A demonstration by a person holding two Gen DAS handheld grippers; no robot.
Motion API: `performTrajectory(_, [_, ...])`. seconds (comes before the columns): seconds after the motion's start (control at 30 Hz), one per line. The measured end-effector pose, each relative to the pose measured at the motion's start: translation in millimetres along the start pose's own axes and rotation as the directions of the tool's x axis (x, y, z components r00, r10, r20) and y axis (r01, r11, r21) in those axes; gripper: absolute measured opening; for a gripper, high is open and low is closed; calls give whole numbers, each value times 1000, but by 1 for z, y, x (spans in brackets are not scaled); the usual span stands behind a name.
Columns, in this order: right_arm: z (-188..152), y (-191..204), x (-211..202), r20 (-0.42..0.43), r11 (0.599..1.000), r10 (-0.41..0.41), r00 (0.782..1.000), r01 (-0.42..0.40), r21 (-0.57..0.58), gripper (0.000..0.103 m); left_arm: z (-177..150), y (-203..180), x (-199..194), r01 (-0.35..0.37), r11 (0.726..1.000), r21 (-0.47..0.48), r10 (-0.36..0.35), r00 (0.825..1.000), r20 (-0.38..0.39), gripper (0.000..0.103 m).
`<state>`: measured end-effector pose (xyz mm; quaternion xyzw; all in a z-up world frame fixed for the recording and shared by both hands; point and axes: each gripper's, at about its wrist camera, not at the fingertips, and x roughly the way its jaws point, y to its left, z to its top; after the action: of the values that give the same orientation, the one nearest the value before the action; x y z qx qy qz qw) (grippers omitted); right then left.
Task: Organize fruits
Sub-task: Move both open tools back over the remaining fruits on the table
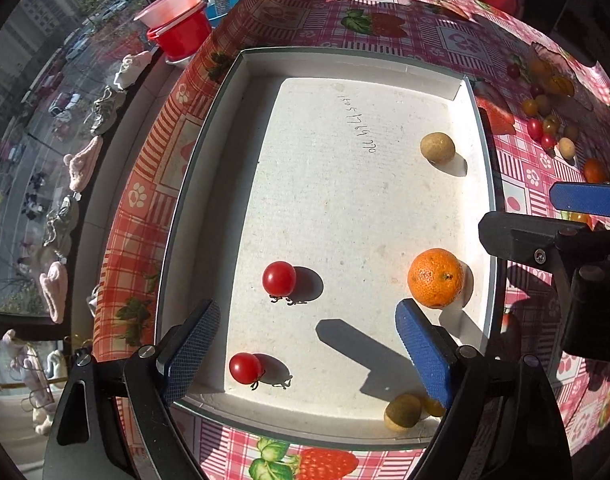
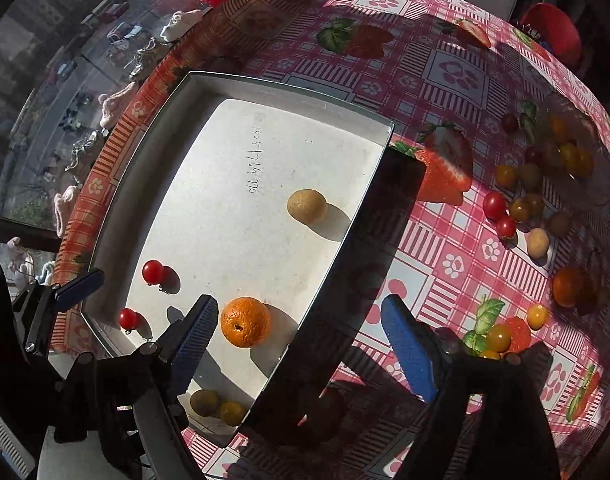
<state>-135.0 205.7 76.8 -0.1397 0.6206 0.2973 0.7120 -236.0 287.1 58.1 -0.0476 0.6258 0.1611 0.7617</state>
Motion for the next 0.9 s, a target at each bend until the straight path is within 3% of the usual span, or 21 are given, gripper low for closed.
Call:
performTrajectory(0.2, [-50, -69, -11, -27, 987, -38, 999, 42, 157, 86, -4, -51, -24, 35, 994, 103, -38, 999, 27, 90])
performTrajectory(0.47, [-100, -163, -24, -54, 926, -92, 994, 105, 364, 86, 9, -130, -32, 109, 972, 208, -115, 993, 17, 90])
performTrajectory(0.73, [-116, -214, -28, -48, 901, -88, 995, 100, 423, 86, 21, -179, -19, 161, 964, 211, -163, 987, -7, 90])
performTrajectory(0.9, [-104, -227, -28, -13, 903, -59, 998, 59, 426, 86, 27, -198, -11, 176, 961, 215, -180, 984, -1, 90])
